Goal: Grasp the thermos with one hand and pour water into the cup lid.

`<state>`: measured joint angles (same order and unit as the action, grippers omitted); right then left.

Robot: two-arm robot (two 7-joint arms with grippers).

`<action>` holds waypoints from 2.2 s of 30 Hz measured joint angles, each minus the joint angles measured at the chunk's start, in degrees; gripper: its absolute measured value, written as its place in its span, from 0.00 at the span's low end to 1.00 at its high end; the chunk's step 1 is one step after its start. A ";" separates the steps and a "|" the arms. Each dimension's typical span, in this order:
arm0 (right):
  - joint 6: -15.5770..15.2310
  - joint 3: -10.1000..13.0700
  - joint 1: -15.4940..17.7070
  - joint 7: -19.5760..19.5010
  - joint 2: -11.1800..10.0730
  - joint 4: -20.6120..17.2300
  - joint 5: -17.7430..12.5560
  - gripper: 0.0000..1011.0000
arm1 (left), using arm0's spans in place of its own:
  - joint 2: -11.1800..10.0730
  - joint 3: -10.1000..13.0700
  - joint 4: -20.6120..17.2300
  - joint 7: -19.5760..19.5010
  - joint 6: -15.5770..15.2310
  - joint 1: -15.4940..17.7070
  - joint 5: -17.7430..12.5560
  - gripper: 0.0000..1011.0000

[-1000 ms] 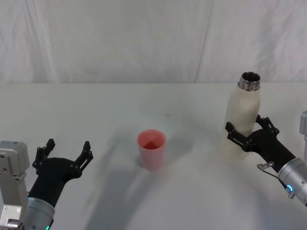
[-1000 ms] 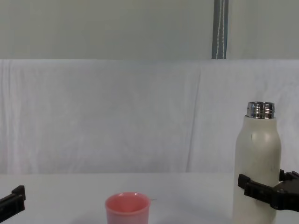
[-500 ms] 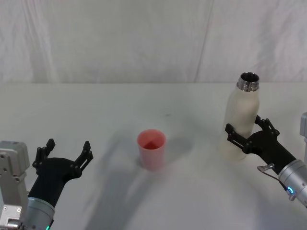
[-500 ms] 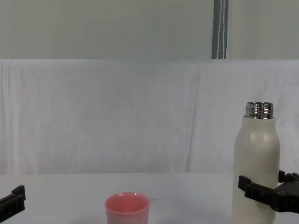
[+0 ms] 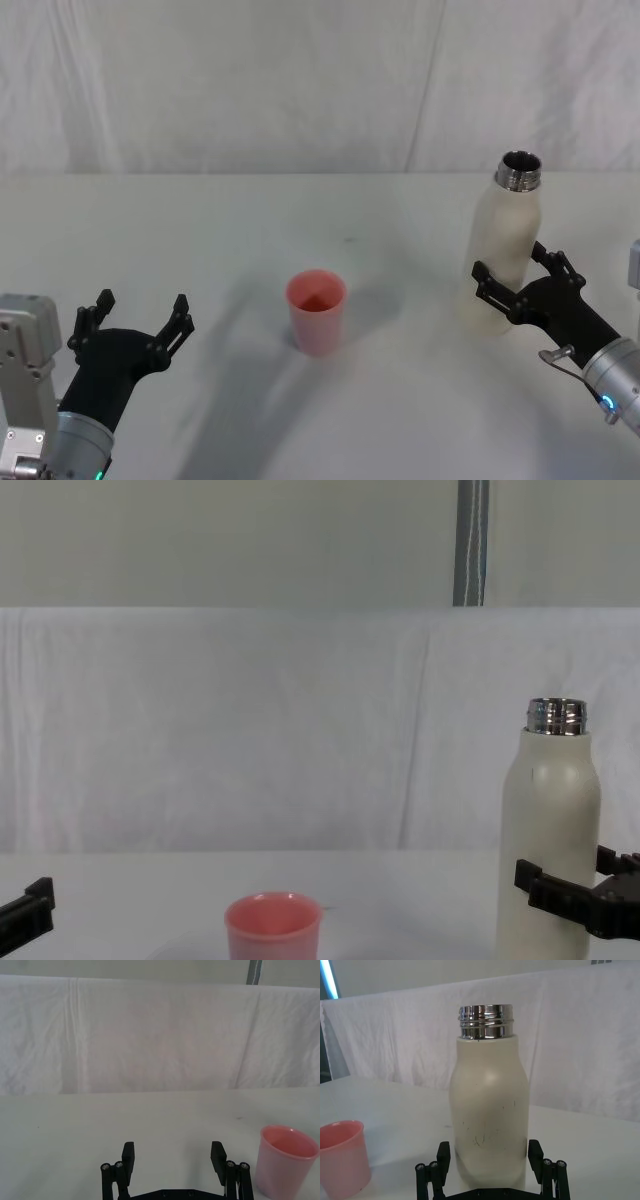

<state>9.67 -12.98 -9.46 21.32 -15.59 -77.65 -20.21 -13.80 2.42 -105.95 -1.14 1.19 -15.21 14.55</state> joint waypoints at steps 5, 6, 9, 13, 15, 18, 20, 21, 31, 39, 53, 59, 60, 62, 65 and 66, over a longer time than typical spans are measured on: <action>-0.06 0.21 0.63 -0.33 -0.05 -0.67 0.00 0.99 | 0.00 0.00 0.00 0.00 0.00 0.00 0.00 0.99; -0.06 0.21 0.63 -0.33 -0.05 -0.67 0.00 0.99 | 0.00 0.00 0.00 0.00 0.00 0.00 0.00 0.99; -0.08 0.35 0.95 -0.45 -0.12 -1.07 0.00 0.99 | 0.00 0.00 0.00 0.00 0.00 0.00 0.00 0.99; -0.13 0.62 1.42 -0.67 -0.24 -1.70 0.00 0.99 | 0.00 0.00 0.00 0.00 0.00 0.00 0.00 0.99; -0.17 0.71 1.61 -0.75 -0.29 -1.95 -0.01 0.99 | 0.00 0.00 0.00 0.00 0.00 0.00 0.00 0.99; -0.25 0.92 2.09 -0.93 -0.39 -2.53 -0.02 0.99 | 0.00 0.00 0.00 0.00 0.00 0.00 0.00 0.99; -0.28 1.01 2.31 -1.02 -0.42 -2.78 -0.03 0.99 | 0.00 0.00 0.00 0.00 0.00 0.00 0.00 0.99; -0.30 1.10 2.53 -1.13 -0.45 -3.03 -0.04 0.99 | 0.00 0.00 0.00 0.00 0.00 0.00 0.00 0.99; -0.50 1.51 3.89 -1.36 -0.72 -4.76 -0.08 0.99 | 0.00 0.00 0.00 0.00 0.00 0.00 0.00 0.99; -0.54 1.94 5.94 -1.82 -0.96 -6.71 -0.15 0.99 | 0.00 0.00 0.00 0.00 0.00 0.00 0.00 0.99; -0.52 2.88 10.37 -3.32 -1.12 -10.50 0.11 0.99 | 0.00 -0.01 0.00 0.00 0.00 0.00 0.00 0.99; -0.54 2.92 11.64 -4.02 -0.85 -11.65 0.98 0.99 | 0.00 -0.01 0.00 0.00 0.00 0.00 0.00 0.99; -0.50 2.90 11.77 -4.08 -0.77 -11.76 1.13 0.99 | 0.00 -0.01 0.00 0.00 0.00 0.00 0.00 0.99; -0.41 2.82 12.00 -4.22 -0.61 -11.92 1.39 0.99 | 0.00 0.00 0.00 0.00 0.00 0.00 0.00 0.99; -0.14 2.58 12.44 -4.58 -0.18 -12.25 2.11 0.99 | 0.00 0.00 0.00 0.00 0.00 0.00 0.00 0.99; -0.11 2.53 12.51 -4.67 -0.10 -12.30 2.25 0.99 | 0.00 0.00 0.00 0.00 0.00 0.00 0.00 0.99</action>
<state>9.56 -10.45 3.05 16.65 -15.69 -89.95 -17.95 -13.81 2.41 -105.95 -1.14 1.19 -15.21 14.54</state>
